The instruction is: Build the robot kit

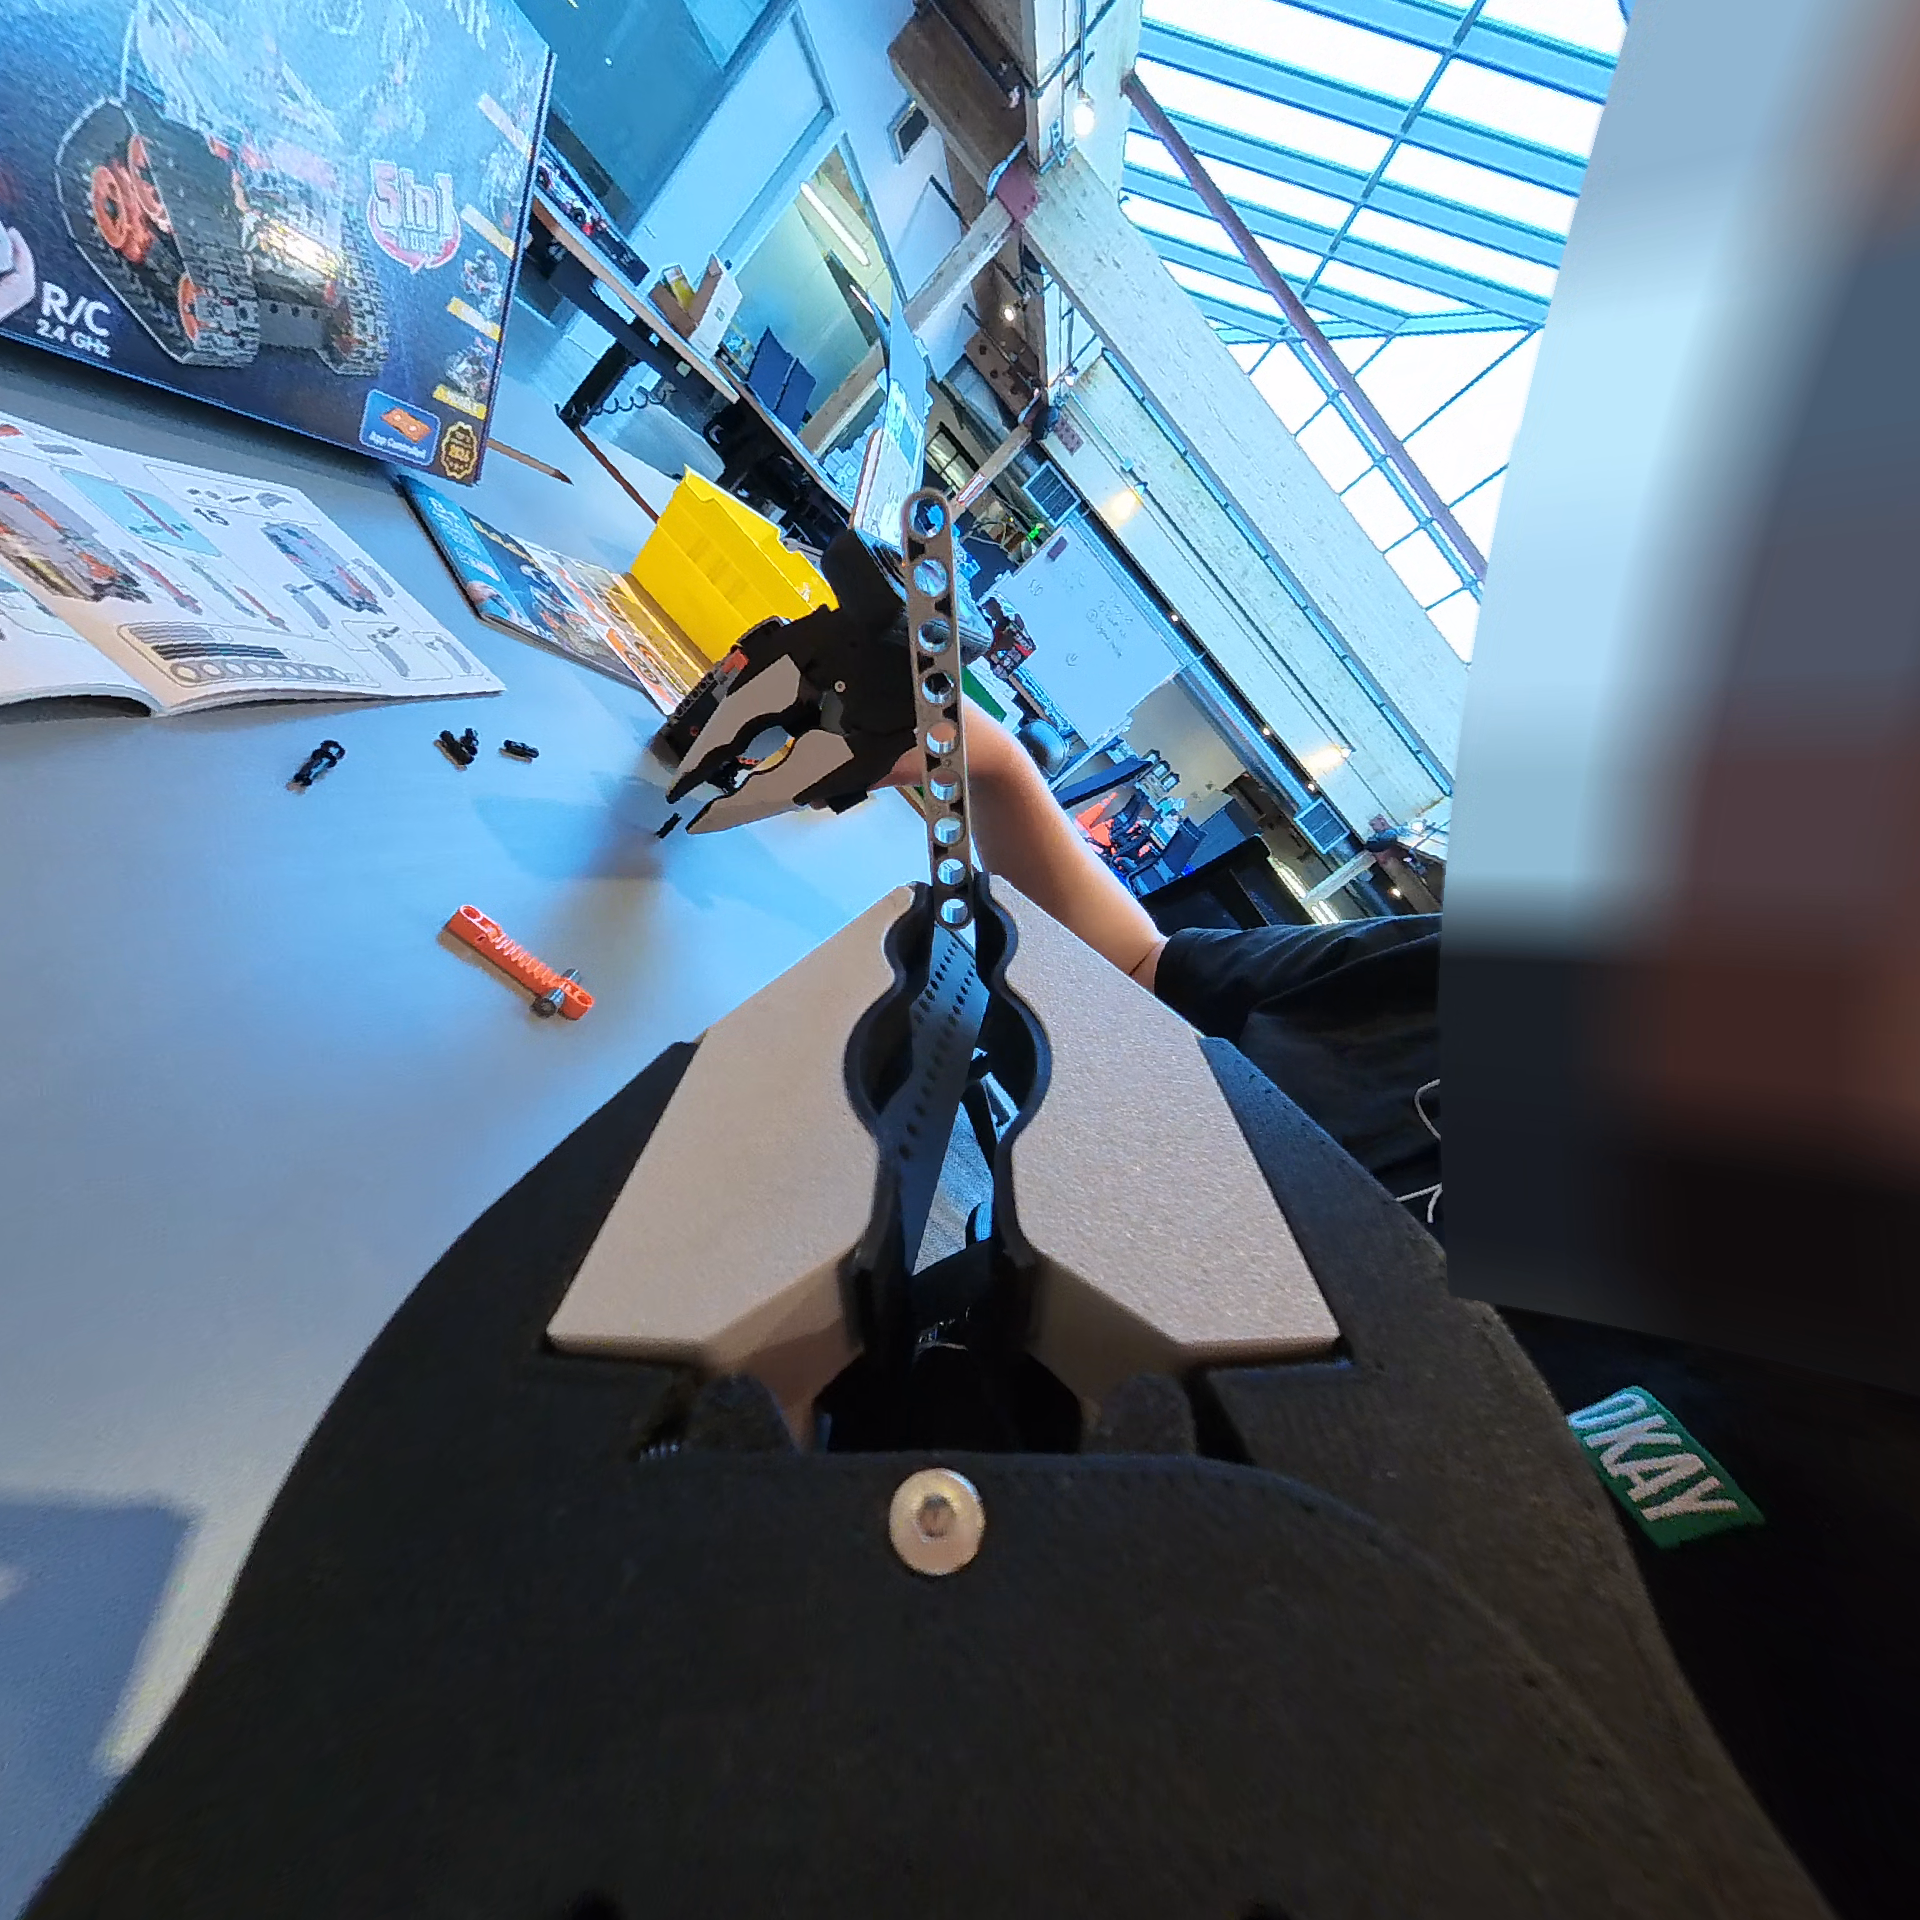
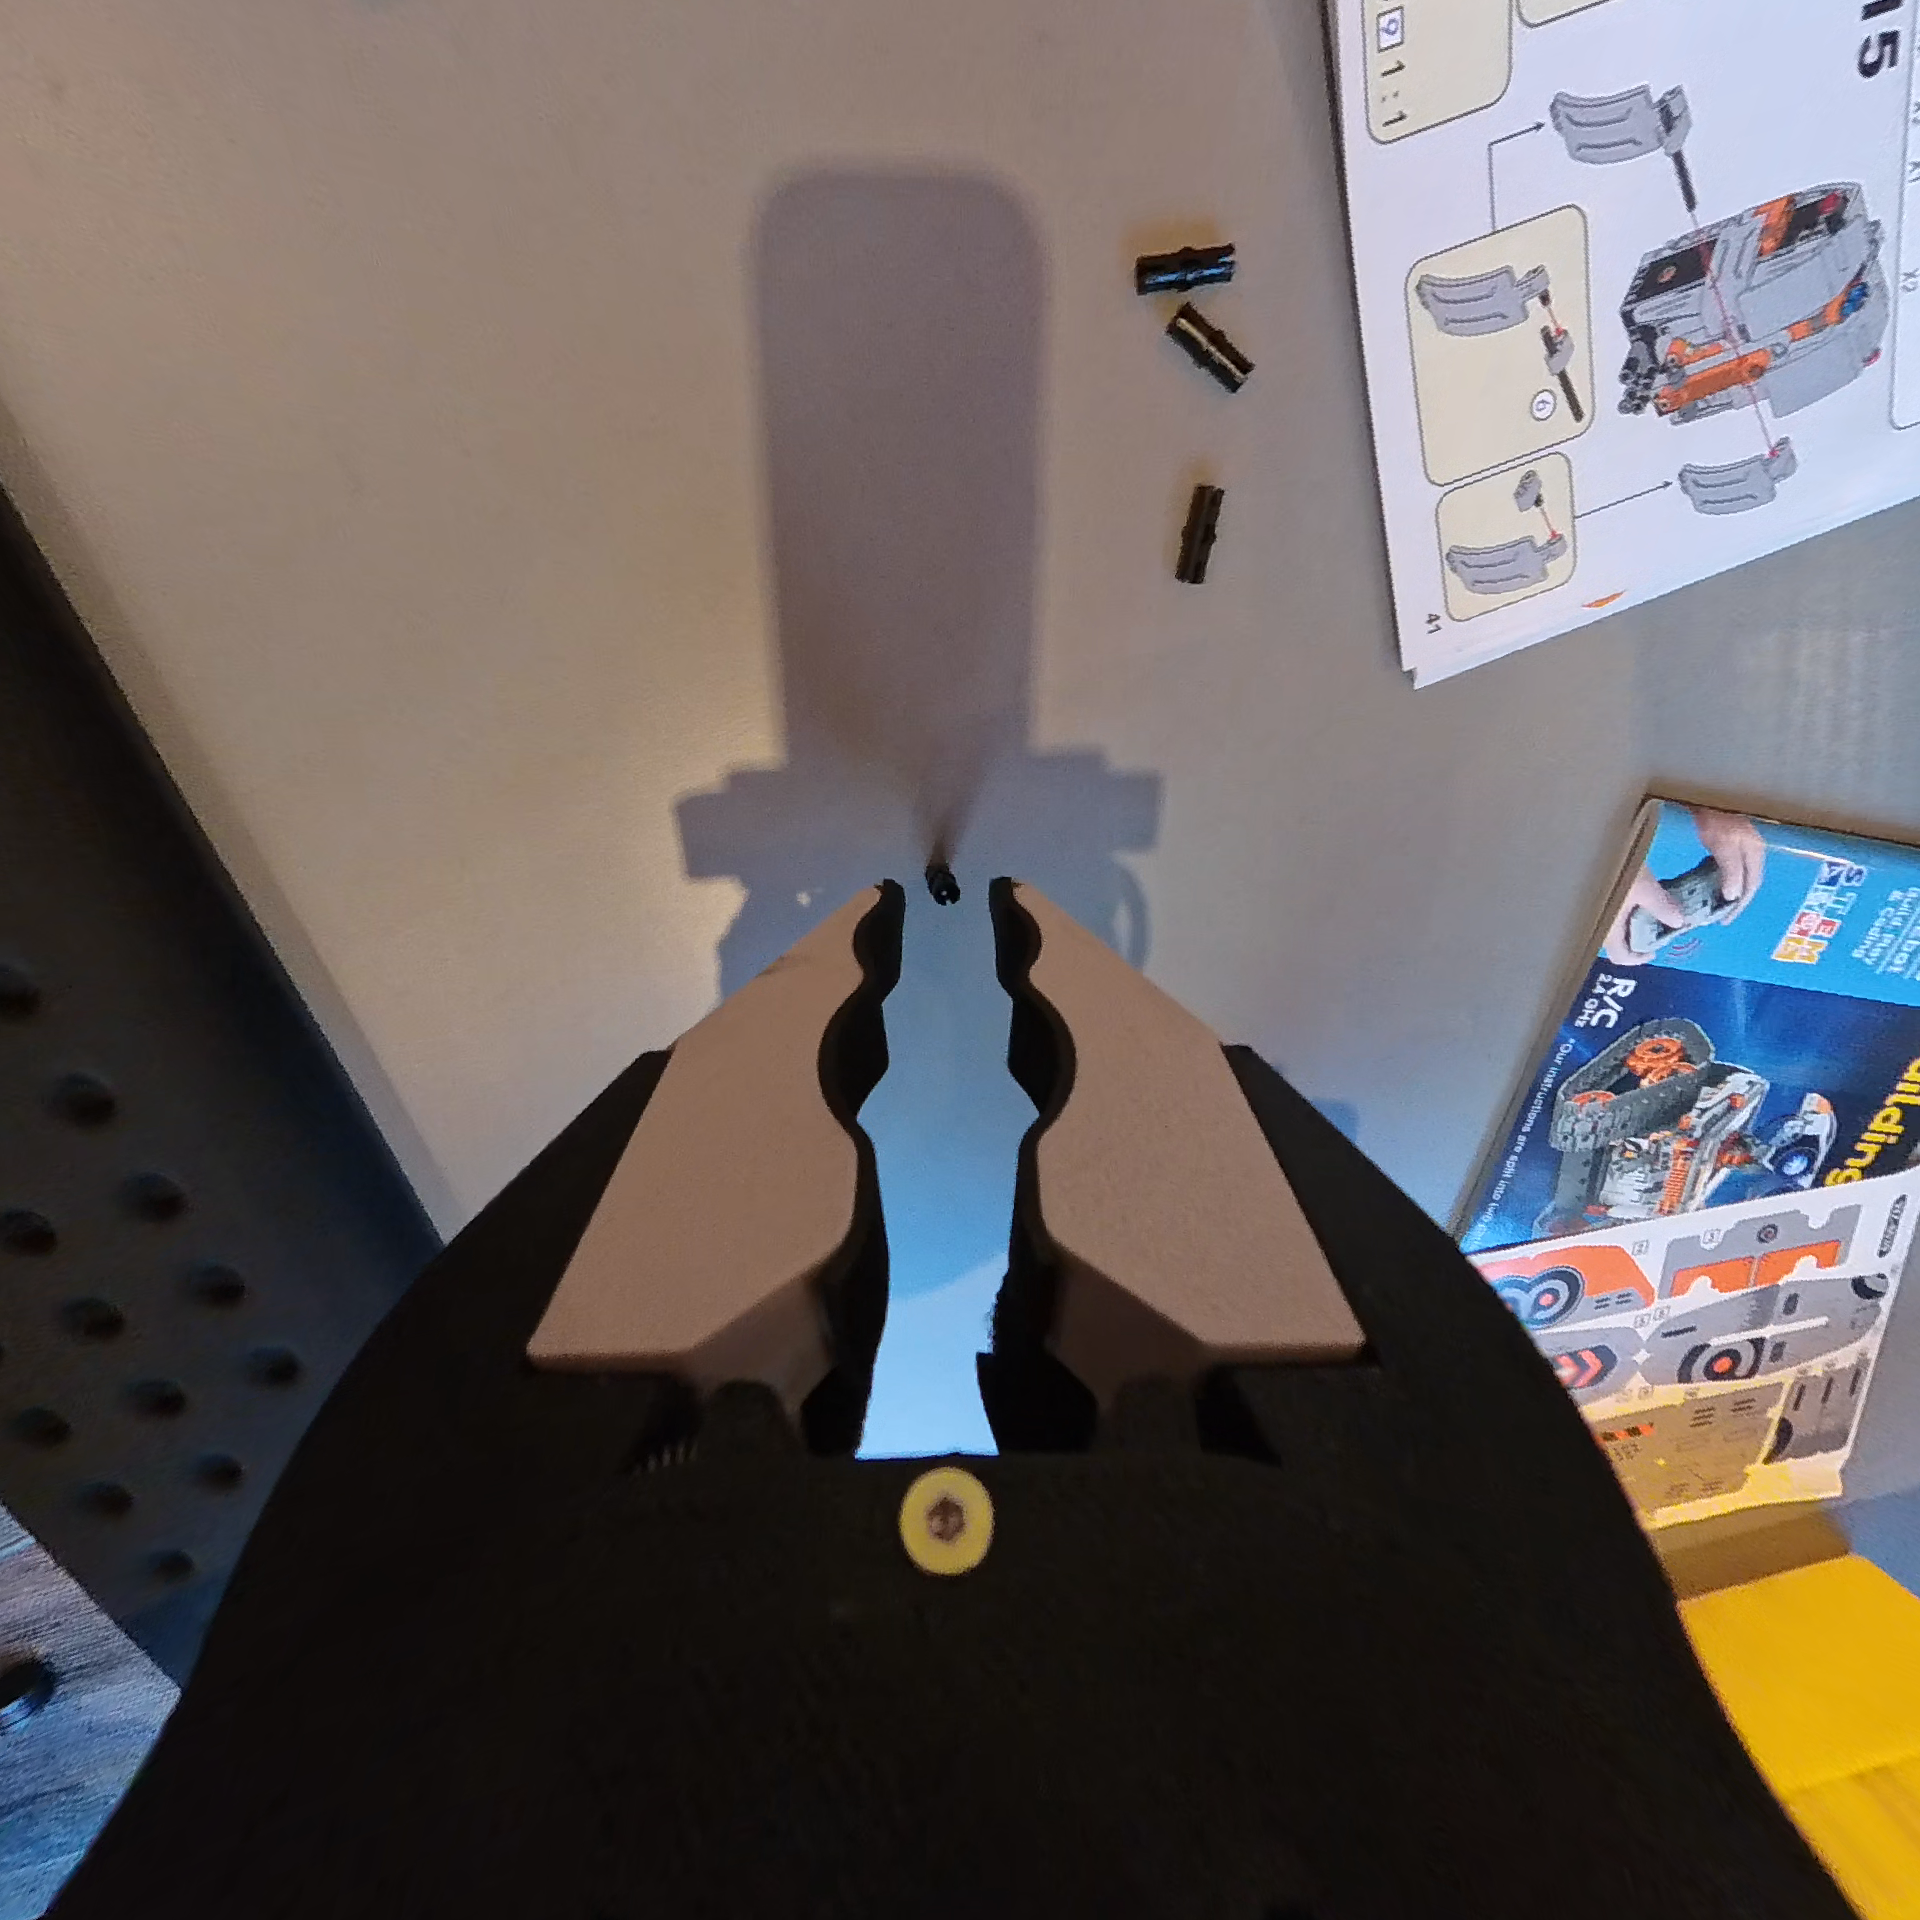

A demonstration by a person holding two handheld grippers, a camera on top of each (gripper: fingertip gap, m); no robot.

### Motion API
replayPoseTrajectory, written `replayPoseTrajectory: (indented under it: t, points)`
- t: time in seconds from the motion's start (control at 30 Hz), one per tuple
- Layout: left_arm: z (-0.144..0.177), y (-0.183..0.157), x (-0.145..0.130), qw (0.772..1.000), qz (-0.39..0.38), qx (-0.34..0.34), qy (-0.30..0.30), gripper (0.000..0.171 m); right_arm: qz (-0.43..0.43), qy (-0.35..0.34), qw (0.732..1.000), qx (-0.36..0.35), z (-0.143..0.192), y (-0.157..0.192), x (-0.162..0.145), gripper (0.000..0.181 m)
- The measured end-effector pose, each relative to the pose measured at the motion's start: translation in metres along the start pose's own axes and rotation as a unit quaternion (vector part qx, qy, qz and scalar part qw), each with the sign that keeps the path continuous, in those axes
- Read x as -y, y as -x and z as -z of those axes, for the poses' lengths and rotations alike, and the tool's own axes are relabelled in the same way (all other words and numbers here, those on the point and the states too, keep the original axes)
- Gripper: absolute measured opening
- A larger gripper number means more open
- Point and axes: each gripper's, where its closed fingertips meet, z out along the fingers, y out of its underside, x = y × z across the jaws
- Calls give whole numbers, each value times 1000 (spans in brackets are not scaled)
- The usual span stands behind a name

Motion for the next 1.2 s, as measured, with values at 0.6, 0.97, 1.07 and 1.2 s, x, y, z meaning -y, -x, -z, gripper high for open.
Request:
replayPoseTrajectory:
  t: [0.6,0.97,1.07,1.2]
  points:
    - [5,5,-2,1000,6,8,-5,4,-11,0,1000,17,-8,-1,-1,5]
    - [-16,7,-2,1000,15,-23,3,3,117,-372,921,-24,118,33,108,3]
    - [-44,2,-5,996,30,-79,2,3,145,-489,860,17,138,69,133,2]
    - [-74,-1,-16,986,91,-139,16,3,159,-557,815,22,145,105,158,3]
